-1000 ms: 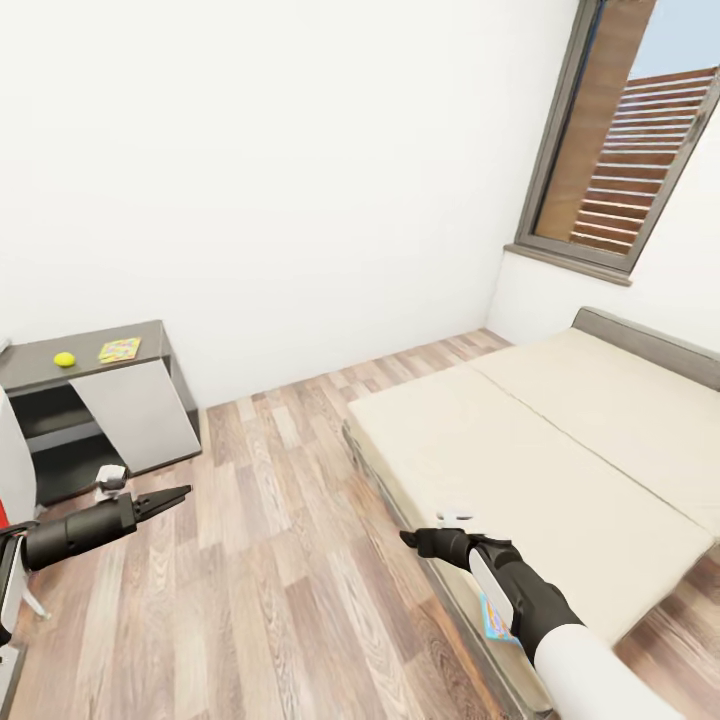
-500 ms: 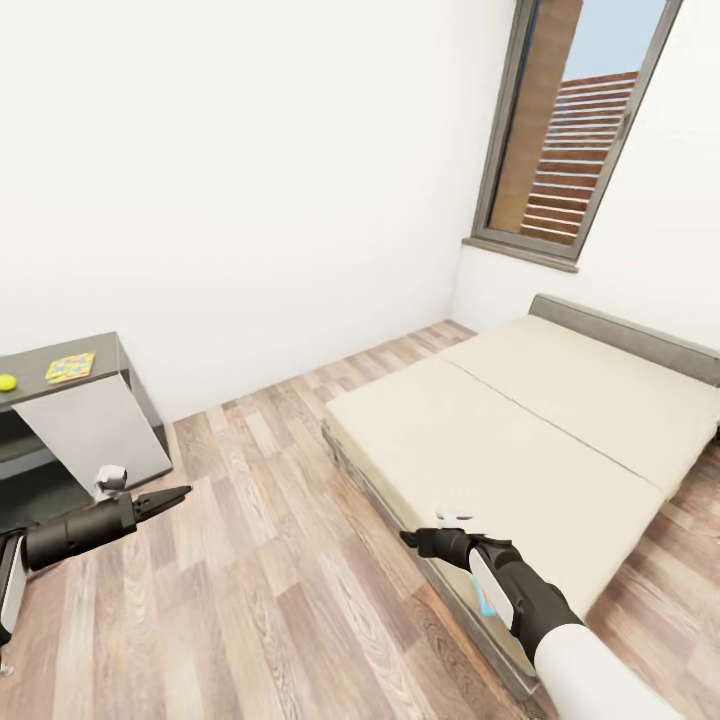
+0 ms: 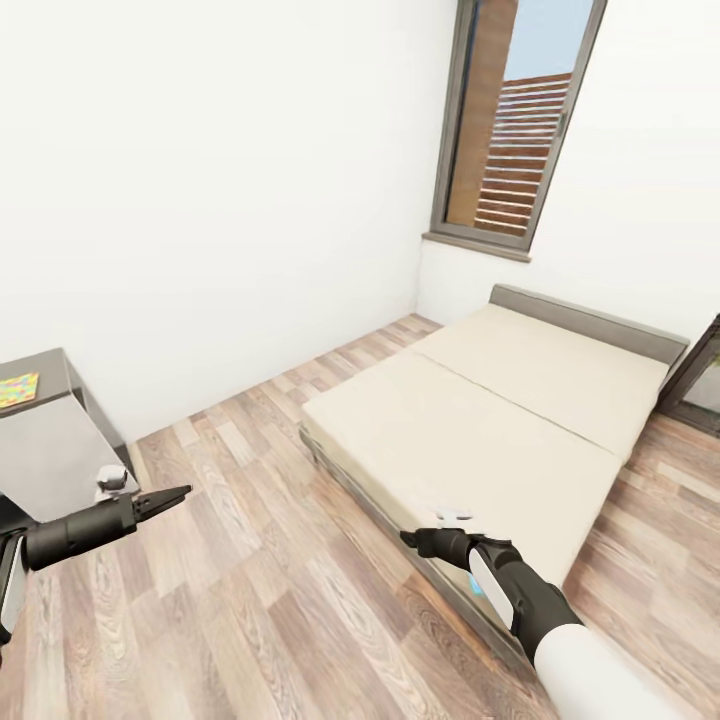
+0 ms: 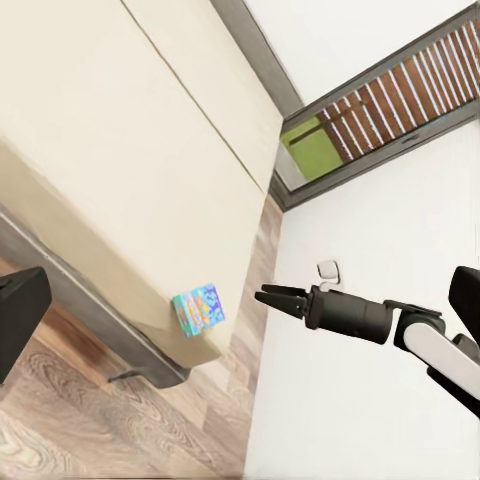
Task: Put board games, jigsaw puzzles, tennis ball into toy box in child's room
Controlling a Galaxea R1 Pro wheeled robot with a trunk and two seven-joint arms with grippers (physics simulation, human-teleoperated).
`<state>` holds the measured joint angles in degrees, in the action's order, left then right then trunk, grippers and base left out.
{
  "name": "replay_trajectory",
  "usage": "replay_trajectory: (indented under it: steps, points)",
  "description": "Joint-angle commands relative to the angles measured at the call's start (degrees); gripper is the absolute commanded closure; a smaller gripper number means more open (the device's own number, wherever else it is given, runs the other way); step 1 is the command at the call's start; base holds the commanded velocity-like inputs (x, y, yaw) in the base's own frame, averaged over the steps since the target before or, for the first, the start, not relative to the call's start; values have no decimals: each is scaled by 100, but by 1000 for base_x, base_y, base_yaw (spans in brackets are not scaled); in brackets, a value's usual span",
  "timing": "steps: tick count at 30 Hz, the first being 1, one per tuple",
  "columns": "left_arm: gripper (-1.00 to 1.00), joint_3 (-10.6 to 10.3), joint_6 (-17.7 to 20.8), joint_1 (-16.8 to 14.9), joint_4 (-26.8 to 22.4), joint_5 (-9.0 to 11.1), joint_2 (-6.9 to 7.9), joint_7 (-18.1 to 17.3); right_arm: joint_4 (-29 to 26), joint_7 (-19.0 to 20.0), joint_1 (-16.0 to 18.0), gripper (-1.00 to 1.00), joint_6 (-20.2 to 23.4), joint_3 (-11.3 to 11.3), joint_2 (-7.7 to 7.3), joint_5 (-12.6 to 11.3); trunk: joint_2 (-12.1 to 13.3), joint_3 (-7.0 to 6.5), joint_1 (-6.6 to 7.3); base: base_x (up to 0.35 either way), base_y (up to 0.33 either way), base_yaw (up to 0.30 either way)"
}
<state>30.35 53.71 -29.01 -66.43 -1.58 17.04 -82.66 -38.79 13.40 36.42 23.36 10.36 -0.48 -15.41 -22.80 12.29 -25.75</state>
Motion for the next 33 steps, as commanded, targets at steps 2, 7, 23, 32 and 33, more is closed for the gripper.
replay_trajectory:
  steps: [2, 7, 23, 32, 33]
  points:
    - [-100, 6, 60, -4, -1, -18, 1, -36, -6, -4, 6, -100, 27, 19, -5, -24, -12, 16, -3, 0, 163, -266]
    - [-100, 6, 60, -5, -1, -18, 1, -39, -6, -4, 6, -100, 23, 19, -5, -24, -12, 29, -3, 0, 95, -266]
    - [-100, 6, 60, -3, -1, -18, 1, -34, -6, -4, 6, -100, -5, 19, -5, -24, -12, 71, -3, 0, 8, -266]
    - [-100, 6, 60, -4, -1, -18, 1, -31, 9, -4, 6, -100, -178, 19, -5, -32, -12, 107, -3, 0, 0, -260]
    - [-100, 6, 60, -4, -1, -18, 1, -31, 10, -4, 6, -100, -181, 19, -5, -32, -12, 111, -3, 0, 0, -257]
